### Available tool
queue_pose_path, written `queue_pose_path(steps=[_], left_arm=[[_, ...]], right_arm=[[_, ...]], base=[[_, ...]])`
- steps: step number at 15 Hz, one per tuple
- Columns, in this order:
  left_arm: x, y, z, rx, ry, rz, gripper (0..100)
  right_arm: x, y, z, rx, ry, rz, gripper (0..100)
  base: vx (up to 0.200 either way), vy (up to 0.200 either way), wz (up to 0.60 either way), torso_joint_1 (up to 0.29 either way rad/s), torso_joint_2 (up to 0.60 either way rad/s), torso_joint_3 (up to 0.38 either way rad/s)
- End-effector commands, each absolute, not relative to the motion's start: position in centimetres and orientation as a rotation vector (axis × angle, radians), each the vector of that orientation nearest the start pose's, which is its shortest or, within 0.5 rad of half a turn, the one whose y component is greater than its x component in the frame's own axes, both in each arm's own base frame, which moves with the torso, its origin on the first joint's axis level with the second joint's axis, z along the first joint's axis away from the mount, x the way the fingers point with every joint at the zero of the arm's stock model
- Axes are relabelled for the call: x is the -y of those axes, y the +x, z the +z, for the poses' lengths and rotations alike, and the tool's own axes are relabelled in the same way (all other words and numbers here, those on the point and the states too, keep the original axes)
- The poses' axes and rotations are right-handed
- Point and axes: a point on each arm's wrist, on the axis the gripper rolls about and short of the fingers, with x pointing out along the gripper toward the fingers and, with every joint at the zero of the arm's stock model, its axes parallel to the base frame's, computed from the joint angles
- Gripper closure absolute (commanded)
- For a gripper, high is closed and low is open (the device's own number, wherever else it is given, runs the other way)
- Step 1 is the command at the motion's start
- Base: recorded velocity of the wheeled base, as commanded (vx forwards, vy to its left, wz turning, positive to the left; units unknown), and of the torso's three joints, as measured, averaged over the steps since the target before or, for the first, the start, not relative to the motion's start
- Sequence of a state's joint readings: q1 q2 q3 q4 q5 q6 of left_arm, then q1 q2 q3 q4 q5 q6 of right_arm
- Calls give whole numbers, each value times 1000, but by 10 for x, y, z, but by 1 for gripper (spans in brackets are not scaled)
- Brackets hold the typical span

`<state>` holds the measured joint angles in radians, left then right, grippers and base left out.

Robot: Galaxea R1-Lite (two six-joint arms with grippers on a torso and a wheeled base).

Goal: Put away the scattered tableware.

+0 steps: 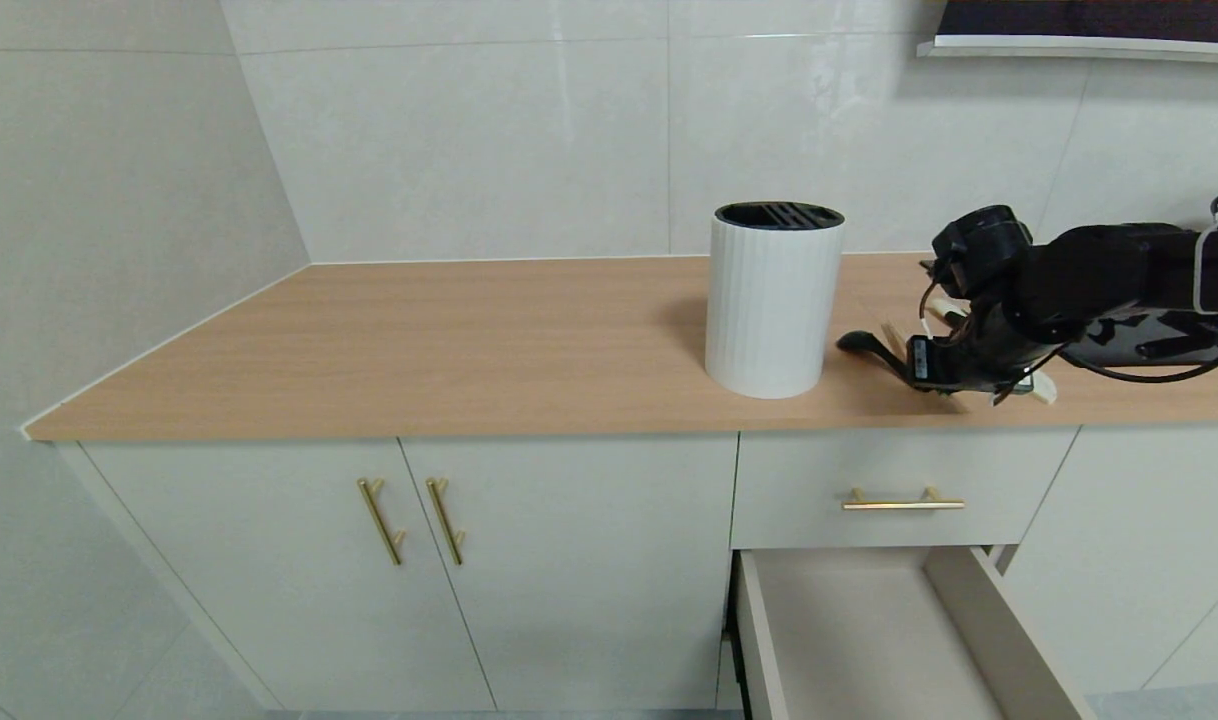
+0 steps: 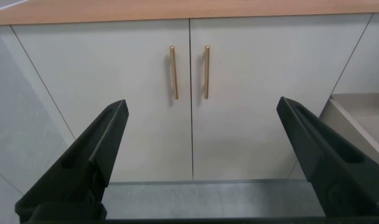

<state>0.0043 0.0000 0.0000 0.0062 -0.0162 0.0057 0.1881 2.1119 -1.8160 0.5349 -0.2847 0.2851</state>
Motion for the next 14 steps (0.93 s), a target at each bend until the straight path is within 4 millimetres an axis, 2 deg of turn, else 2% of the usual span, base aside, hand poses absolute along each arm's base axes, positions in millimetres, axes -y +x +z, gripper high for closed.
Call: queue_pose_path(steps=[1,4,5,6,7,9,12,14], left_arm=[[0,-23,75,-6,6,-12,0],[0,-23,75,-6,6,-12,0],[0,-23,75,-6,6,-11,0],[0,-23,75,-6,6,-11,0],[0,-23,75,-6,6,-11,0],[0,-23,75,-6,6,-12,0],[0,-23,75,-6,6,-11,0],[0,-23,75,-6,6,-11,0]], right_arm=[[-67,387,230,-736,95,-199,100],[-57,313,285,-679,149,-126,100],[-57,306,289,-673,155,-113,100],[-48,250,311,-638,195,9,100],[-44,220,315,-623,217,73,100],[-38,191,308,-631,186,107,100],[-41,167,290,-677,146,137,100],[-43,170,282,-709,134,139,100]], base=[[0,0,0,0,0,0],[0,0,0,0,0,0],[0,0,0,0,0,0],[0,0,0,0,0,0],[0,0,0,0,0,0],[0,0,0,0,0,0],[0,0,0,0,0,0],[0,0,0,0,0,0]])
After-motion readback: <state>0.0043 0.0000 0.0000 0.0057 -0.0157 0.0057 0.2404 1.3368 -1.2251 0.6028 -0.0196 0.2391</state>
